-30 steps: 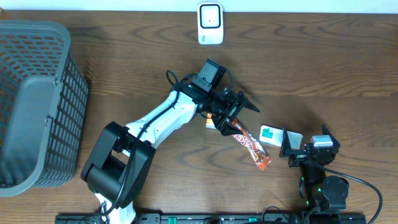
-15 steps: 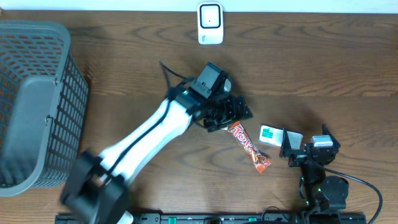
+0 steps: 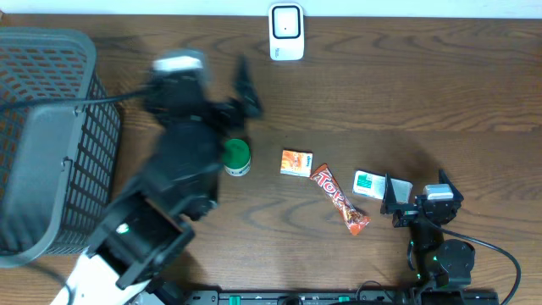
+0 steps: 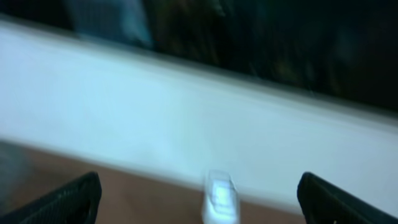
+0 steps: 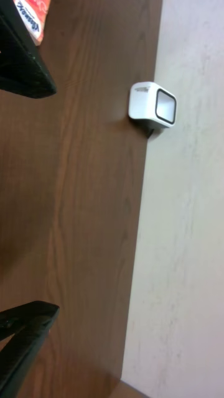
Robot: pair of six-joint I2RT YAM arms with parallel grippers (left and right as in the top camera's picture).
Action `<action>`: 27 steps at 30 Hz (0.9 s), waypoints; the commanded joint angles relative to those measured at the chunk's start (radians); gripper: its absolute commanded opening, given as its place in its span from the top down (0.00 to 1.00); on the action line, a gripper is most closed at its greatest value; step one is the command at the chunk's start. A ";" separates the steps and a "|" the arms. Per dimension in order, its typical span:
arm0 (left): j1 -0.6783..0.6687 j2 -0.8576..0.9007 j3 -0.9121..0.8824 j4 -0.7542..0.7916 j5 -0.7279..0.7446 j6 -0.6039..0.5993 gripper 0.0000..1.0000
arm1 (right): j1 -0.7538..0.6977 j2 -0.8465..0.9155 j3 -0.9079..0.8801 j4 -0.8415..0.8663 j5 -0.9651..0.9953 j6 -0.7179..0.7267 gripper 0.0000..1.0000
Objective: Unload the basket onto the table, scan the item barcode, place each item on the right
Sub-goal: 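Withdraw the left arm back to the basket side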
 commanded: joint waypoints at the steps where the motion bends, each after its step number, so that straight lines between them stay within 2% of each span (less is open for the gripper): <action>1: 0.098 -0.009 0.001 0.144 -0.159 0.330 0.02 | 0.000 -0.003 -0.001 -0.004 0.002 0.012 0.01; 6: 0.256 0.030 0.001 0.227 -0.153 0.480 0.02 | 0.000 -0.003 -0.001 -0.003 0.002 0.012 0.01; 9: 0.366 0.069 0.000 0.220 -0.057 0.527 0.02 | 0.000 -0.003 -0.001 0.000 0.002 0.012 0.01; 12: 0.458 0.084 0.001 0.212 0.061 0.505 0.02 | 0.000 -0.003 -0.001 0.006 -0.022 0.012 0.01; 18: 0.536 0.041 0.000 0.097 0.145 0.481 0.02 | 0.000 -0.003 0.000 0.030 -0.029 0.012 0.01; 21: 0.557 -0.041 -0.004 0.017 0.211 0.465 0.02 | 0.000 -0.003 0.019 0.065 -0.029 0.012 0.01; 27: 0.609 -0.319 -0.069 -0.023 0.214 0.319 0.02 | 0.000 -0.002 0.146 0.028 -0.048 0.060 0.01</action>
